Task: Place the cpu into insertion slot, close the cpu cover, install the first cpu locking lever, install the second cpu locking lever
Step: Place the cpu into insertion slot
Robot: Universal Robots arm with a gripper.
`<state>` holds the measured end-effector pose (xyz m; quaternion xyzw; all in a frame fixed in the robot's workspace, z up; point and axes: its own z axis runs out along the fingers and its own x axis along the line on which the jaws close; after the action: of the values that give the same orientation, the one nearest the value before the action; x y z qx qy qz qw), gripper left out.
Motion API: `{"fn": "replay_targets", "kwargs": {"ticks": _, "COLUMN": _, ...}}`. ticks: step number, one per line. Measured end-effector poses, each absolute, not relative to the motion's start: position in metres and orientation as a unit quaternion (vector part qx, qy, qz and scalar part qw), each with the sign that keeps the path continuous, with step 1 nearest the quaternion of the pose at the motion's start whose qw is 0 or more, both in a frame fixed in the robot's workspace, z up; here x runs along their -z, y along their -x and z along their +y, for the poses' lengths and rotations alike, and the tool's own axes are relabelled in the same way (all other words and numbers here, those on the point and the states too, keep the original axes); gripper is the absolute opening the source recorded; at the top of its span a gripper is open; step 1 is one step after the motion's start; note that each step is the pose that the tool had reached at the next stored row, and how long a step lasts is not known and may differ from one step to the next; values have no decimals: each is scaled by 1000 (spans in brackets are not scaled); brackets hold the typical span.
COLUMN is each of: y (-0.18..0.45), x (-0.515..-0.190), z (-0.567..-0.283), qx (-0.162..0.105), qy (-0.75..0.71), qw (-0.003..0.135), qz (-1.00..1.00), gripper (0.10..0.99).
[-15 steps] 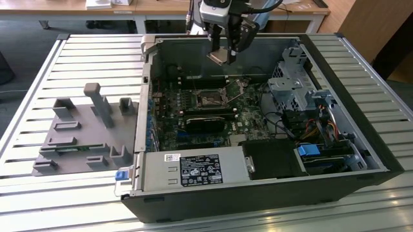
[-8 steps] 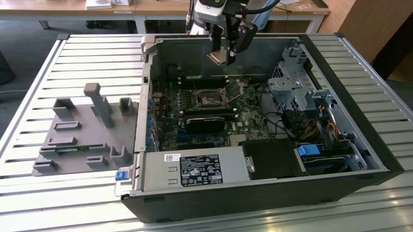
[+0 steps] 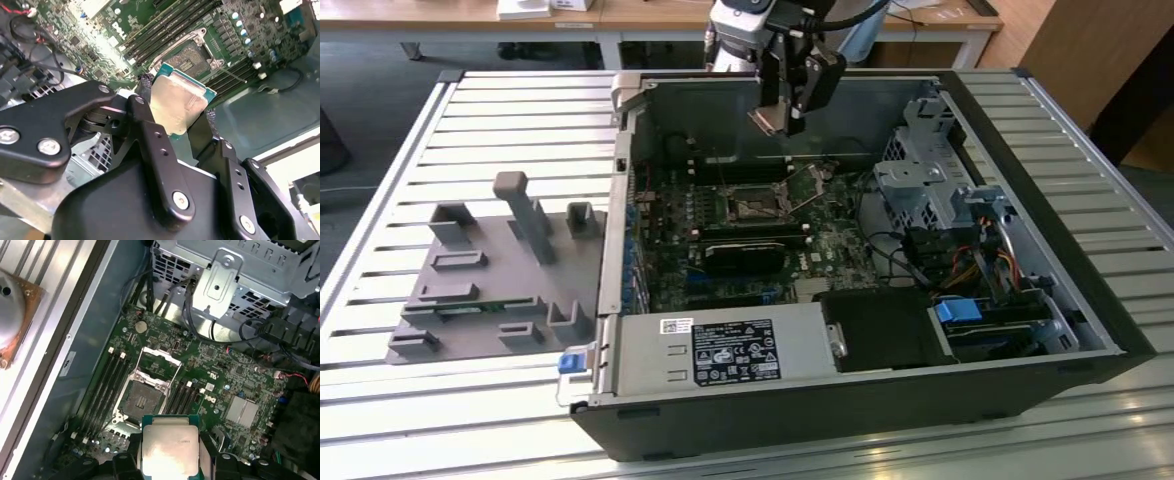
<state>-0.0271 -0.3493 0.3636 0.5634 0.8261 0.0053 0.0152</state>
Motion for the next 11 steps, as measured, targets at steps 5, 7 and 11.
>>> {"fn": "replay_targets", "kwargs": {"ticks": 5, "y": 27, "x": -363, "z": -349, "qx": -5, "qy": -596, "qw": 15, "qz": 803, "gripper": 541}}
{"fn": "replay_targets", "kwargs": {"ticks": 7, "y": 27, "x": -362, "z": -349, "qx": -4, "qy": -610, "qw": 16, "qz": 792, "gripper": 541}}
{"fn": "replay_targets", "kwargs": {"ticks": 11, "y": 27, "x": -361, "z": -349, "qx": -4, "qy": -635, "qw": 16, "qz": 772, "gripper": 541}}
